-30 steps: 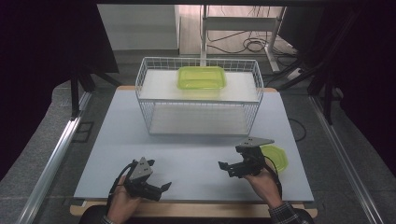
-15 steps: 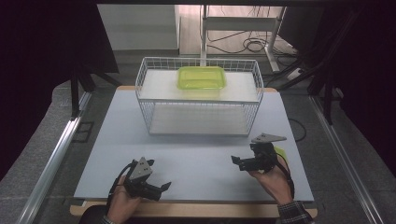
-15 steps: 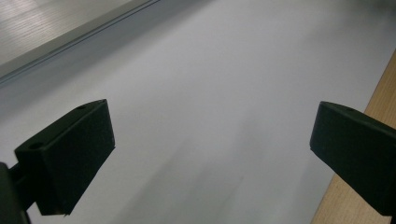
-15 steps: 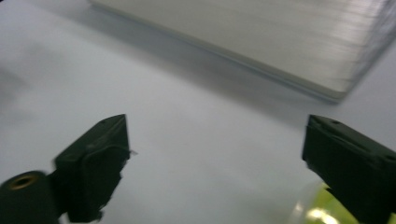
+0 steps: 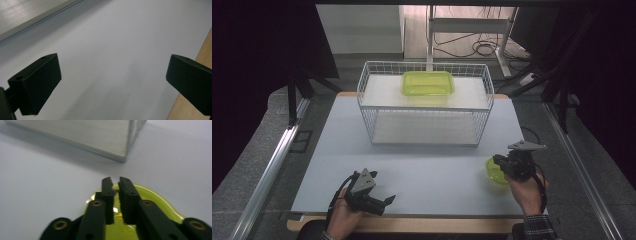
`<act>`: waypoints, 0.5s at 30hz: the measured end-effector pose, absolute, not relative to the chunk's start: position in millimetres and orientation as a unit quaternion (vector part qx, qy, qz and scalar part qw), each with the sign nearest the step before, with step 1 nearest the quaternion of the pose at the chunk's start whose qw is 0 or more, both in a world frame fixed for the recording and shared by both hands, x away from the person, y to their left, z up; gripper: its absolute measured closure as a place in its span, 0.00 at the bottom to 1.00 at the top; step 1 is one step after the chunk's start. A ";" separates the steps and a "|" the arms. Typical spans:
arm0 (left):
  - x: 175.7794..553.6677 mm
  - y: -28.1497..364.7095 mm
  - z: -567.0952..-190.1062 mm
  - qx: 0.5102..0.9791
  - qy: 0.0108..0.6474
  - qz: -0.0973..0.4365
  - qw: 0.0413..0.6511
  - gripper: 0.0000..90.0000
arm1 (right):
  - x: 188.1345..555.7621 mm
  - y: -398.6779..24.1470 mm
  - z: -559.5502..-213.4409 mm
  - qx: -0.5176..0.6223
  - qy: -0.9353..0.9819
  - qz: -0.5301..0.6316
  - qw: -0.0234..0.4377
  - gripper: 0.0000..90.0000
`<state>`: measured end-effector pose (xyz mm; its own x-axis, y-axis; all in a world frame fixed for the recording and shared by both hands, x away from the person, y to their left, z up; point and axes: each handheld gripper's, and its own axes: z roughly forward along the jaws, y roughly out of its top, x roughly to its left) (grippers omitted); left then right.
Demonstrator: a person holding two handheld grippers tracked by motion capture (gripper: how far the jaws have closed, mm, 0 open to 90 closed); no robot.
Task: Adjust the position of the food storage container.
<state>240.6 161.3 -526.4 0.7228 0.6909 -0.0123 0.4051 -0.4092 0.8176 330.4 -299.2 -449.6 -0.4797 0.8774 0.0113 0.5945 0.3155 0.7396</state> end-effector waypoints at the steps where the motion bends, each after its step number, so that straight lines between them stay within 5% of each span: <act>1: 240.7 161.3 -526.4 0.823 0.333 0.167 0.429 0.00 | 330.4 -299.2 -449.6 0.468 0.786 0.350 0.202 0.98; 15: 240.6 160.5 -526.9 0.826 0.332 0.169 0.423 0.00 | 332.8 -350.0 -459.0 0.535 0.747 0.309 0.246 0.99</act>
